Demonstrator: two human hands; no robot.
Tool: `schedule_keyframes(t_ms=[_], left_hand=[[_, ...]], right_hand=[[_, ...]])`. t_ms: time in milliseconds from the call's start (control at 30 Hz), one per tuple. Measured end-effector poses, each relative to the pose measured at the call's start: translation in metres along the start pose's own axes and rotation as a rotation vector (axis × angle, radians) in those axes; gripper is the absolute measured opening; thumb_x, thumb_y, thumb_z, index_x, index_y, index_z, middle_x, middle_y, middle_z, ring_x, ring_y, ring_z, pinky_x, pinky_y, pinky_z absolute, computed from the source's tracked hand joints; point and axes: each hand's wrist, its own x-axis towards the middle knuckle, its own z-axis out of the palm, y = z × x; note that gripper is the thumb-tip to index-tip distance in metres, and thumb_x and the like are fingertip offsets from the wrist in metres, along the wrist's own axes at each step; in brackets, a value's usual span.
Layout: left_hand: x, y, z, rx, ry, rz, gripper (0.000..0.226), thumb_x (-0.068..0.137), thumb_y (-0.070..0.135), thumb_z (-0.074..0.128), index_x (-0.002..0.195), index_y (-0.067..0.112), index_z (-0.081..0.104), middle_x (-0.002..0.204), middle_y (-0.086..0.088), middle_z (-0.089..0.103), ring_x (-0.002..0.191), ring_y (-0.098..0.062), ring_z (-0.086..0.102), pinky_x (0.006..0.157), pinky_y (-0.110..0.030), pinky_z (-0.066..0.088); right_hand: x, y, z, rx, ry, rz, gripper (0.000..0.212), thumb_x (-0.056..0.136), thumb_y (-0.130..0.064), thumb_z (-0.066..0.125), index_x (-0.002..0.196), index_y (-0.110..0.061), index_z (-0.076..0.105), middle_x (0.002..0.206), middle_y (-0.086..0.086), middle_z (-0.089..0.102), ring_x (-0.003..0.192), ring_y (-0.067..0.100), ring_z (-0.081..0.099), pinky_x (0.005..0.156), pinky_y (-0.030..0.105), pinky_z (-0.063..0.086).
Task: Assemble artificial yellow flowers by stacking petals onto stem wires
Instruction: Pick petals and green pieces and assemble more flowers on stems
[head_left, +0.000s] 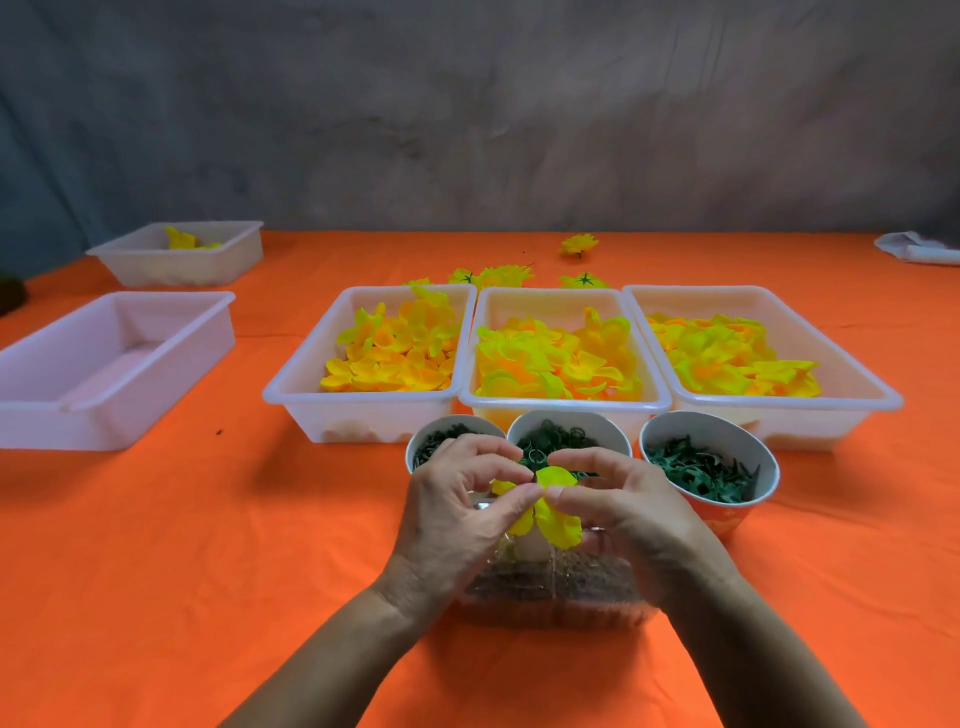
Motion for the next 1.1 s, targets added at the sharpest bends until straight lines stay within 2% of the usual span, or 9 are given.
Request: schedule_keyframes(t_ms=[100, 267, 333, 467, 600, 667, 833, 933, 1100], left_hand=[[0.003, 0.0, -0.003, 0.041, -0.043, -0.002, 0.011, 0.072, 0.014, 0.08, 0.072, 0.023, 0.074, 0.092, 0.005, 0.068, 0.092, -0.008, 0.063, 0.071, -0.02, 0.048], [0.006, -0.002, -0.004, 0.051, -0.07, 0.006, 0.009, 0.072, 0.012, 0.08, 0.072, 0.02, 0.075, 0.09, 0.006, 0.067, 0.089, -0.004, 0.061, 0.07, -0.011, 0.044], [0.007, -0.003, -0.005, 0.051, -0.074, 0.022, 0.008, 0.072, 0.012, 0.08, 0.072, 0.019, 0.075, 0.09, 0.006, 0.067, 0.09, -0.004, 0.061, 0.071, -0.013, 0.046], [0.007, -0.006, -0.005, 0.028, -0.09, 0.015, 0.006, 0.072, 0.011, 0.08, 0.072, 0.016, 0.075, 0.09, 0.005, 0.066, 0.092, -0.011, 0.062, 0.072, -0.036, 0.057], [0.005, -0.005, -0.004, 0.042, -0.071, 0.028, 0.009, 0.071, 0.013, 0.08, 0.07, 0.02, 0.074, 0.089, 0.008, 0.067, 0.091, -0.007, 0.062, 0.075, -0.024, 0.051], [0.005, -0.004, -0.003, 0.012, -0.061, -0.006, 0.012, 0.071, 0.013, 0.08, 0.068, 0.022, 0.074, 0.088, 0.009, 0.068, 0.09, -0.008, 0.063, 0.075, -0.031, 0.054], [0.003, 0.0, -0.003, -0.052, -0.067, -0.077, 0.023, 0.072, 0.006, 0.079, 0.066, 0.028, 0.073, 0.087, 0.011, 0.068, 0.089, -0.011, 0.065, 0.076, -0.047, 0.056], [0.004, -0.001, -0.002, -0.045, -0.063, -0.076, 0.022, 0.071, 0.006, 0.079, 0.067, 0.027, 0.072, 0.088, 0.012, 0.068, 0.087, -0.01, 0.065, 0.075, -0.042, 0.057], [0.003, -0.002, -0.002, -0.039, -0.057, -0.059, 0.02, 0.072, 0.006, 0.078, 0.068, 0.025, 0.073, 0.087, 0.01, 0.069, 0.085, -0.009, 0.066, 0.072, -0.034, 0.055]], right_hand=[[0.002, 0.0, -0.003, -0.05, 0.007, -0.02, 0.028, 0.076, -0.004, 0.073, 0.101, -0.018, 0.069, 0.075, 0.006, 0.064, 0.062, 0.012, 0.061, 0.056, 0.027, 0.045], [0.006, 0.003, -0.007, -0.094, -0.001, -0.008, 0.028, 0.072, -0.009, 0.077, 0.097, -0.021, 0.071, 0.073, 0.003, 0.065, 0.066, 0.015, 0.064, 0.059, 0.03, 0.048], [0.008, 0.004, -0.009, -0.094, 0.0, -0.001, 0.028, 0.071, -0.009, 0.077, 0.096, -0.021, 0.071, 0.073, 0.003, 0.064, 0.064, 0.013, 0.063, 0.055, 0.026, 0.048], [0.008, 0.004, -0.009, -0.114, -0.007, 0.005, 0.028, 0.072, -0.009, 0.077, 0.097, -0.02, 0.07, 0.068, -0.001, 0.061, 0.057, 0.007, 0.06, 0.051, 0.021, 0.046], [0.008, -0.002, -0.016, -0.133, 0.01, -0.019, 0.018, 0.076, -0.011, 0.075, 0.092, -0.019, 0.071, 0.073, 0.001, 0.067, 0.056, 0.007, 0.062, 0.048, 0.018, 0.046], [0.013, -0.007, -0.027, -0.121, 0.104, -0.069, 0.013, 0.079, -0.01, 0.072, 0.091, -0.016, 0.071, 0.078, 0.005, 0.068, 0.059, 0.006, 0.063, 0.048, 0.017, 0.046], [0.037, -0.011, -0.044, -0.431, 0.281, -0.264, 0.011, 0.081, -0.009, 0.07, 0.09, -0.014, 0.074, 0.083, 0.004, 0.072, 0.075, 0.008, 0.065, 0.069, 0.022, 0.05], [0.056, -0.01, -0.038, -0.65, 0.216, -0.296, 0.013, 0.081, -0.007, 0.069, 0.09, -0.012, 0.076, 0.088, 0.003, 0.073, 0.085, 0.013, 0.067, 0.082, 0.027, 0.051], [0.083, -0.004, -0.022, -0.88, 0.011, -0.324, 0.021, 0.08, -0.003, 0.069, 0.099, -0.01, 0.075, 0.098, 0.006, 0.073, 0.093, 0.018, 0.066, 0.083, 0.028, 0.05]])
